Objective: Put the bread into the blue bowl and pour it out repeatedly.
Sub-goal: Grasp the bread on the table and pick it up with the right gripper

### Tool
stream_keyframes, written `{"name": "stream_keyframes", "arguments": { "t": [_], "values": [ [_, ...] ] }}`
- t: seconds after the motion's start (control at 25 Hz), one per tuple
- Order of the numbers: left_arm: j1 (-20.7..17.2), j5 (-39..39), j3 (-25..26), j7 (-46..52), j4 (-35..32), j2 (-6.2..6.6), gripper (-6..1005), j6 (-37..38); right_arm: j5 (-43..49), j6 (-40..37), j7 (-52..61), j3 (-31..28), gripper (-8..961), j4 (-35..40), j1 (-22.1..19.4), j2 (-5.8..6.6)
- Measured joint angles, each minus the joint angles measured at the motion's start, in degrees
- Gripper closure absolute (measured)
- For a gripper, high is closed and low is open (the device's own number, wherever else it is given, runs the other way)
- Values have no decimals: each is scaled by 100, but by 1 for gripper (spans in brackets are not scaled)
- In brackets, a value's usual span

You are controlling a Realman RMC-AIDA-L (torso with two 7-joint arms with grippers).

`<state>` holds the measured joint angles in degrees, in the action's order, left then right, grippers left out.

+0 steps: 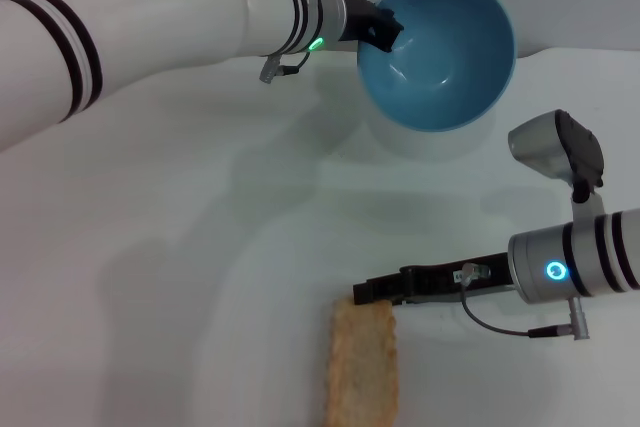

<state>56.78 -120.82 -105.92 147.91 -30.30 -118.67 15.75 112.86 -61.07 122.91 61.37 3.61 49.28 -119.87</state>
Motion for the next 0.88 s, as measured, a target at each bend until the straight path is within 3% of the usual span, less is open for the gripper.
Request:
{"name": "stream_keyframes", "arguments": {
  "t": [0.88],
  "values": [
    [-54,6,-17,3,-82,-16,1000,7,-25,-58,-210,15,503,21,-59,-2]
  ]
}}
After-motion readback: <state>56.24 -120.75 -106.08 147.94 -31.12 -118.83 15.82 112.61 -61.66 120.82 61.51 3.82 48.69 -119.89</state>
